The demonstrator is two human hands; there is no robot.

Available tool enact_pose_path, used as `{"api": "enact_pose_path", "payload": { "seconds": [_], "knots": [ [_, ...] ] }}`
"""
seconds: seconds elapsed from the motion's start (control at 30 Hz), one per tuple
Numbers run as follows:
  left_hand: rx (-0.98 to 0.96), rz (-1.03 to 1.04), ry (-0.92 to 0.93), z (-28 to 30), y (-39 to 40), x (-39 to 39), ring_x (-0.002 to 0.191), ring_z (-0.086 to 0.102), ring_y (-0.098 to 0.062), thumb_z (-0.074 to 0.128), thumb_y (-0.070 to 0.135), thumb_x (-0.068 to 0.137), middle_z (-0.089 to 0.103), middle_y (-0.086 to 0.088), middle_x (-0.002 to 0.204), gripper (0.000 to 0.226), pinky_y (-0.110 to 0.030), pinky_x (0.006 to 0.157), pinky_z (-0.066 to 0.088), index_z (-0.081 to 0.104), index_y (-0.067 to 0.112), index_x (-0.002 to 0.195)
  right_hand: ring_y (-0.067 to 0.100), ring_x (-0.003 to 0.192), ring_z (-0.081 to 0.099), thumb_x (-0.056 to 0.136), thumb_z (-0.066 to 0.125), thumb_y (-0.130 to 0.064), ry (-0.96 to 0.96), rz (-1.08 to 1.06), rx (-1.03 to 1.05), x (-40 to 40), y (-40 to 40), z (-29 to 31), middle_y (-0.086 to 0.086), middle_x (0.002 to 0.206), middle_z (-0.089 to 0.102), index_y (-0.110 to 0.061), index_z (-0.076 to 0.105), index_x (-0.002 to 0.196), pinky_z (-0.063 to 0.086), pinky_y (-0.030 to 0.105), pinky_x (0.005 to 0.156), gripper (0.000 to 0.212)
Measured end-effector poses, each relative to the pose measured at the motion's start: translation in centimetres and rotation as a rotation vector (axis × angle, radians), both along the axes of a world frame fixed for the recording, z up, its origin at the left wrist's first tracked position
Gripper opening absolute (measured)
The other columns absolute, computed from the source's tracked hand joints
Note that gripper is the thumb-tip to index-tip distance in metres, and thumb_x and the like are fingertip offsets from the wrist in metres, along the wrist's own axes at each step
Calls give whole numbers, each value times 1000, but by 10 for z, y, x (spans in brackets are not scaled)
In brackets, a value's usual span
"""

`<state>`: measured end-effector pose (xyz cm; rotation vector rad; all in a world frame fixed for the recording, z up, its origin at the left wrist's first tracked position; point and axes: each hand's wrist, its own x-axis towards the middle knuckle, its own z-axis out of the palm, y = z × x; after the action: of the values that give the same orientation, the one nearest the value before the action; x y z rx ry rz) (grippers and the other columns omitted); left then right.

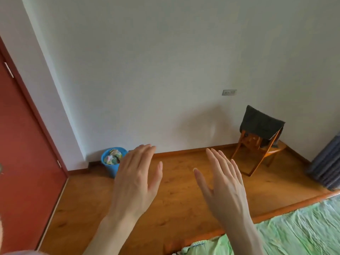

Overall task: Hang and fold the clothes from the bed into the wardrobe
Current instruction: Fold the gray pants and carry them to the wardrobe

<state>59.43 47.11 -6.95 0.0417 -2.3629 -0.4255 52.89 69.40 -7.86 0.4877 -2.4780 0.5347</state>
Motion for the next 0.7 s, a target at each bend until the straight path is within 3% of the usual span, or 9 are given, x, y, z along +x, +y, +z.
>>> {"api": "enact_pose_path", "payload": {
  "seconds": [0.17, 0.3, 0.47, 0.7],
  "knots": [
    [-49, -106, -28, 2, -14, -81, 138, 53, -15, 42, 47, 108, 60, 0, 146, 51, -31, 115, 41, 56, 16, 146, 17, 149, 41, 101, 44, -65, -13, -61, -1, -64, -16, -6, -3, 156, 50, -25, 46, 154, 25, 42, 124, 66],
    [-45, -151, -66, -7, -25, -134, 138, 53, -15, 43, 46, 108, 60, 0, 146, 50, -32, 114, 44, 57, 15, 145, 20, 147, 45, 101, 44, -64, -57, -123, -22, -108, -27, -17, -1, 155, 53, -24, 48, 152, 25, 45, 123, 66],
    [-56, -214, -95, -22, -44, -208, 136, 55, -16, 43, 46, 108, 61, -3, 145, 51, -31, 113, 44, 57, 14, 144, 20, 151, 39, 101, 34, -68, -122, -193, -29, -170, -34, -35, 0, 159, 48, -24, 44, 154, 25, 46, 125, 70],
    [-106, -368, -108, -39, -35, -366, 132, 57, -16, 38, 51, 109, 63, -3, 142, 52, -27, 110, 42, 57, 16, 142, 23, 150, 40, 101, 31, -68, -111, -375, -115, -285, -16, -52, 3, 158, 49, -20, 47, 153, 27, 48, 124, 73]
  ]
}}
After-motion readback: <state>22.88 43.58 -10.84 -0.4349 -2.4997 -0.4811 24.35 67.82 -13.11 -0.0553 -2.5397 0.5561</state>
